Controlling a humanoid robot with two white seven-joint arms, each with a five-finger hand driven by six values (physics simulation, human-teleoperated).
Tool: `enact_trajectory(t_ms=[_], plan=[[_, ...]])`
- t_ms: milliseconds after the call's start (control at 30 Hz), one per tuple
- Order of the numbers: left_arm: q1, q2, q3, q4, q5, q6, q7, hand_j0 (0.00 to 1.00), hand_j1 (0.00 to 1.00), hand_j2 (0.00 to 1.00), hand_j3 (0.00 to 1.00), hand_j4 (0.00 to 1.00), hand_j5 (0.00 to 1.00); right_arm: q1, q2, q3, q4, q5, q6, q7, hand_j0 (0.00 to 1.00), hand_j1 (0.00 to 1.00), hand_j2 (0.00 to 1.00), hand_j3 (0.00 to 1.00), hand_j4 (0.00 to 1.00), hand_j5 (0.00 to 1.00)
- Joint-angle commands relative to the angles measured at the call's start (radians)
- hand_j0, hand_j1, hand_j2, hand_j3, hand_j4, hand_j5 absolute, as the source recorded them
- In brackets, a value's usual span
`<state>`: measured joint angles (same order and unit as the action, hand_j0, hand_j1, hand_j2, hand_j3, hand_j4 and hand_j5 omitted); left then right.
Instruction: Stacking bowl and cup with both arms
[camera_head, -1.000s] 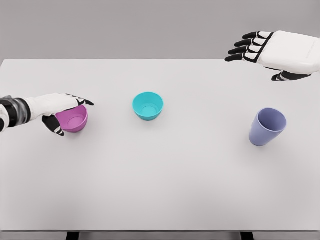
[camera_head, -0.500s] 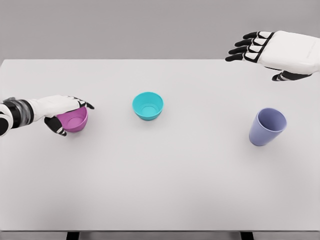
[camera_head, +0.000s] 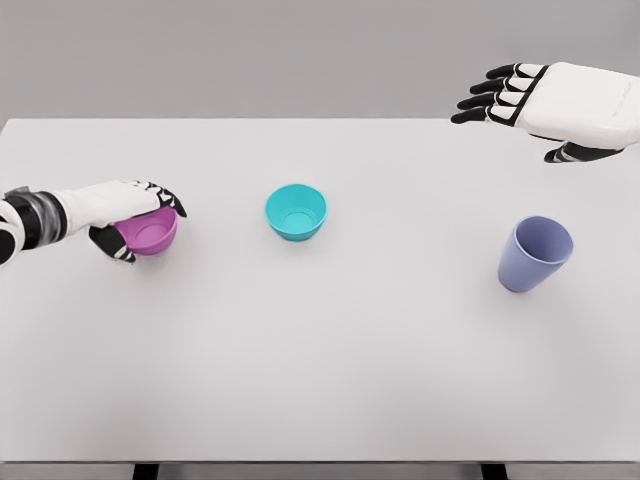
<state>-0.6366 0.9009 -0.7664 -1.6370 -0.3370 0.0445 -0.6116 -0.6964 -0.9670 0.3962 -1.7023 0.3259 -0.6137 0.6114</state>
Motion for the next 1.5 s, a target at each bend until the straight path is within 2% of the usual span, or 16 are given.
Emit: enact_trajectory(t_ms=[0,333,633,767,1467], plan=[[-0.003,0.001,0.001,-0.015,0.001,0.0,0.001,0.7,0.7,0.7,0.7,0.7,0.7,0.0,-0.001,0.0,0.0,-0.004,0.003,-0.001,1.0,1.0,1.0,1.0,1.0,1.0],[-0.04,-0.005,0.007,-0.076,-0.014,-0.009,0.001,0.68,0.68,0.68,0.68,0.68,0.68,0.0,-0.001,0.0,0.001,-0.004,0.003,-0.001,1.0,1.0,1.0,1.0,1.0,1.0],[-0.078,-0.08,-0.002,-0.078,-0.036,-0.009,0.001,0.66,0.66,0.66,0.66,0.66,0.66,0.0,-0.001,0.0,0.001,-0.004,0.003,-0.001,1.0,1.0,1.0,1.0,1.0,1.0],[-0.081,-0.116,-0.002,-0.078,-0.069,-0.009,0.001,0.66,0.66,0.66,0.66,0.66,0.66,0.0,0.001,0.0,0.001,-0.005,0.003,-0.001,1.0,1.0,1.0,1.0,1.0,1.0],[-0.114,-0.255,-0.01,-0.073,-0.123,-0.011,0.001,0.66,0.66,0.66,0.66,0.66,0.66,0.0,0.007,0.0,0.001,-0.005,0.003,-0.001,1.0,1.0,1.0,1.0,1.0,1.0]])
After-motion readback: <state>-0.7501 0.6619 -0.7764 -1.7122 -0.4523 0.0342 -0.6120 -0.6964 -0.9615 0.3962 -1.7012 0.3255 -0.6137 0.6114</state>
